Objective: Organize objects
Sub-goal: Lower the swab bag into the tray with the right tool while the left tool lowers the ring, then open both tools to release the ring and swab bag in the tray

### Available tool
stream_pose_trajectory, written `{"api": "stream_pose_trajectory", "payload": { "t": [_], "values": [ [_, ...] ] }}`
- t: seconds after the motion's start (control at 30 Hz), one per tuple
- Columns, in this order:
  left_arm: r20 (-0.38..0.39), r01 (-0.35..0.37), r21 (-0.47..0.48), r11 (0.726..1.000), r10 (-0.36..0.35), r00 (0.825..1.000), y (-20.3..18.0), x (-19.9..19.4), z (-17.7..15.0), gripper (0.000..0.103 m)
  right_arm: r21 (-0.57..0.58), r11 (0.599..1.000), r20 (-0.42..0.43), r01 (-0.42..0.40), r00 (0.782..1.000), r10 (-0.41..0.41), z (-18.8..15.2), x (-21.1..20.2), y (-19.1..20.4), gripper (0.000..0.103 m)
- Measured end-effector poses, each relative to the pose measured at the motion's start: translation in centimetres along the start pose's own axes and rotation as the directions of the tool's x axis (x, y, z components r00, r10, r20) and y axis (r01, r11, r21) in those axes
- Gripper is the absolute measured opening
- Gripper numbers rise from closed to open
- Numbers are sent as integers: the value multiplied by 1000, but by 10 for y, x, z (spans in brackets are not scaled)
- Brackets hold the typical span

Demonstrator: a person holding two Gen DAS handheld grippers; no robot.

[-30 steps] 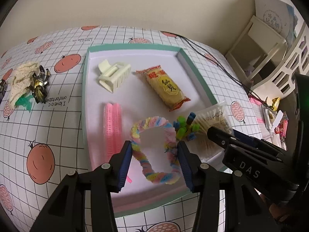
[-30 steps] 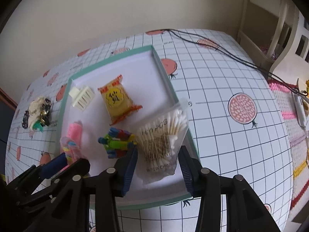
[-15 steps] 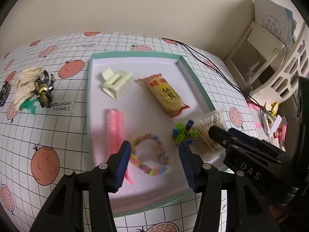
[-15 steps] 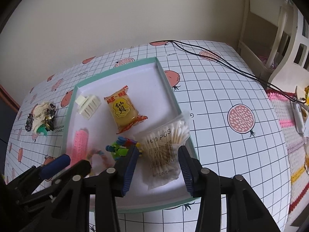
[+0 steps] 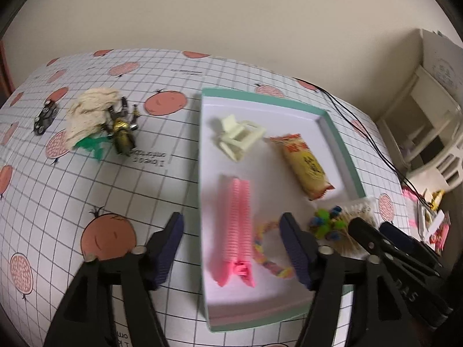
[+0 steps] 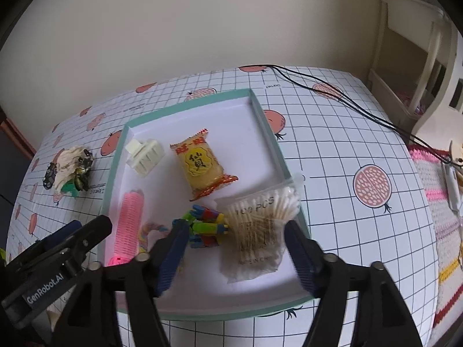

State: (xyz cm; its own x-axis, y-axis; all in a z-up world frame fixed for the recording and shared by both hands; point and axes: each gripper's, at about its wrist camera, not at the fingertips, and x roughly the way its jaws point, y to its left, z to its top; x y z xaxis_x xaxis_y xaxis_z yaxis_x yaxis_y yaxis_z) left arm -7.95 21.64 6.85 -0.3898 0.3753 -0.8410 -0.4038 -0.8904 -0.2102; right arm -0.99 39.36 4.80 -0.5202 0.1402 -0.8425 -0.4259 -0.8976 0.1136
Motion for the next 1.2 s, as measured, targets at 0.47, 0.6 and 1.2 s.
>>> {"api": "stream_pose_trajectory", "payload": {
  "t": [0.47, 0.6, 1.2],
  "values": [
    [21, -96, -91, 991, 98, 995, 23, 2, 0, 103, -7, 1000, 13, -14, 1000, 15, -3, 2, 4, 103],
    [29, -105, -112, 988, 109, 994, 29, 1, 1, 103, -4, 1000, 16, -8, 1000, 8, -2, 1, 4, 103],
    [32, -103, -112, 988, 107, 994, 33, -1, 3, 103, -5, 1000, 23, -3, 1000, 4, -2, 1, 7, 103]
  ]
}}
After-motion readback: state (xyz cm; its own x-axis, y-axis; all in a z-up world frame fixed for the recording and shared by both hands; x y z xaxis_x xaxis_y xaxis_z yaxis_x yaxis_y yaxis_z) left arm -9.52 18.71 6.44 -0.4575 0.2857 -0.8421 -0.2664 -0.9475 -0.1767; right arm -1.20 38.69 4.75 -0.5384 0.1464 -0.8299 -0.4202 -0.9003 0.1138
